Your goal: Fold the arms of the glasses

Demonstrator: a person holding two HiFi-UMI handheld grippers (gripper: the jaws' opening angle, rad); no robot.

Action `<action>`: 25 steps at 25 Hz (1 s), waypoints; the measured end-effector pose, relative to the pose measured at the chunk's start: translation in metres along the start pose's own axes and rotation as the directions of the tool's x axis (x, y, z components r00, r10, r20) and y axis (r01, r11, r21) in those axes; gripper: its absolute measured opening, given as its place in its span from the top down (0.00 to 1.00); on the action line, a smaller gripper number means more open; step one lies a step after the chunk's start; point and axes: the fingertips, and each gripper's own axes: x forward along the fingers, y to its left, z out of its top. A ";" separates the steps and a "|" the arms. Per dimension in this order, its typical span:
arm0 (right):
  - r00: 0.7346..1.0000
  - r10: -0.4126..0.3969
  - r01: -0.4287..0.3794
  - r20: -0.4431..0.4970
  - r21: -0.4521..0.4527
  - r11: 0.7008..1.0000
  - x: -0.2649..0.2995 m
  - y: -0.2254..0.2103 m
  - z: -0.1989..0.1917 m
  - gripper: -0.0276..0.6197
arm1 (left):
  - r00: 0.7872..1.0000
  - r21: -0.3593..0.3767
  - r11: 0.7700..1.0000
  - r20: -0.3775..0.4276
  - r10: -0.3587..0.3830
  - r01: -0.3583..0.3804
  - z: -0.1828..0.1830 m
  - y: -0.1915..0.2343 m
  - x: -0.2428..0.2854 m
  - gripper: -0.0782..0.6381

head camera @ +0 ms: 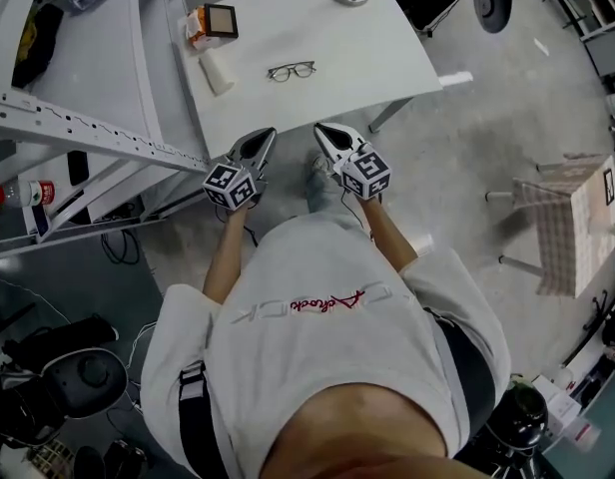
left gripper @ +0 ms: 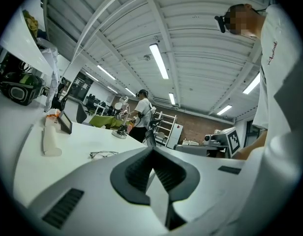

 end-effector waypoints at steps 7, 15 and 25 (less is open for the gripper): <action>1.000 -0.023 0.023 -0.004 -0.019 1.000 -0.023 0.024 -0.009 0.92 | 1.000 0.004 1.000 0.002 0.008 -0.008 -0.016 -0.023 -0.025 0.85; 0.999 -0.050 0.050 -0.005 -0.027 0.998 -0.049 0.033 -0.019 0.92 | 1.000 0.036 0.999 -0.022 -0.002 0.003 -0.034 -0.049 -0.033 0.85; 0.998 -0.060 0.060 -0.014 -0.031 0.998 -0.070 0.038 -0.028 0.92 | 1.000 0.038 0.999 -0.026 -0.011 0.012 -0.044 -0.068 -0.035 0.85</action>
